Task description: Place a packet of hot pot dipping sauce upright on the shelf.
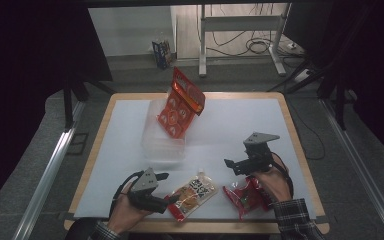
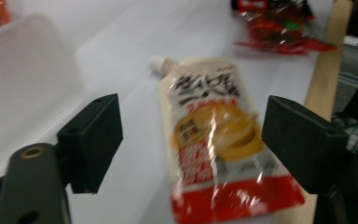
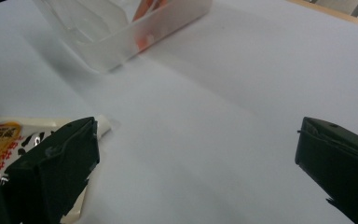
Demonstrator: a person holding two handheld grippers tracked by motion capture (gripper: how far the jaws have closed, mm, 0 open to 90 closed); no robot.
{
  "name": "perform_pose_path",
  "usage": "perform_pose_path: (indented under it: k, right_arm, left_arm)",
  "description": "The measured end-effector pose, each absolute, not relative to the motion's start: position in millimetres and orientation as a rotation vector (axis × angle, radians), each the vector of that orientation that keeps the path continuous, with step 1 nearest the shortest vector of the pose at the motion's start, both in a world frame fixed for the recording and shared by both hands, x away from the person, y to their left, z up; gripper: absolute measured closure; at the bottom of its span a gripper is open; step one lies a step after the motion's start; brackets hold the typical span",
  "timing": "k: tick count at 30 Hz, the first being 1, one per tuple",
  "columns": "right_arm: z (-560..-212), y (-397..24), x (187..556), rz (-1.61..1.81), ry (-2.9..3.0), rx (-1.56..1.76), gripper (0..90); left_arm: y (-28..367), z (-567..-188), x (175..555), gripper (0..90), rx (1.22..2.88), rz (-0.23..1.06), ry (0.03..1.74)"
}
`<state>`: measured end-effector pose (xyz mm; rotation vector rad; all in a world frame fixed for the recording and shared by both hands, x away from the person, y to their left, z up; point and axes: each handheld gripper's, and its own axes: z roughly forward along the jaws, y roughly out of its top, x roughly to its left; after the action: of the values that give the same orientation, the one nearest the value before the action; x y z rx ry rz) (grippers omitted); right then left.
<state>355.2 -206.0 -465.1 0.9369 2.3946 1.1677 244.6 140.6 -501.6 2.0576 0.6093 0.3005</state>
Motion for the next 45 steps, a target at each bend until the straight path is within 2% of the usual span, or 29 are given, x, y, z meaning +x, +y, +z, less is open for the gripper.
perform_pose_path:
  k: [12, 22, 28, 36, 45]
  right_arm:
    - [-473, -235, 332, 1.148, 2.322, 1.015, 0.0]
    - [-481, -264, 314, 1.113, 2.289, 1.106, 0.0]
    - [-485, -276, 304, 1.056, 2.296, 1.136, 0.0]
    - [-490, -286, 295, 1.029, 2.319, 1.173, 0.0]
    - [-491, -298, 288, 1.044, 2.317, 1.198, 0.0]
  left_arm:
    - [95, -496, 262, 38.7, 2.067, 0.250, 0.467]
    - [46, -499, 276, 67.0, 2.070, 0.132, 0.385]
    - [19, -502, 278, 84.0, 2.103, 0.106, 0.322]
    - [-13, -511, 278, 86.9, 2.172, 0.080, 0.265]
    - [-28, -523, 280, 89.0, 2.305, 0.076, 0.264]
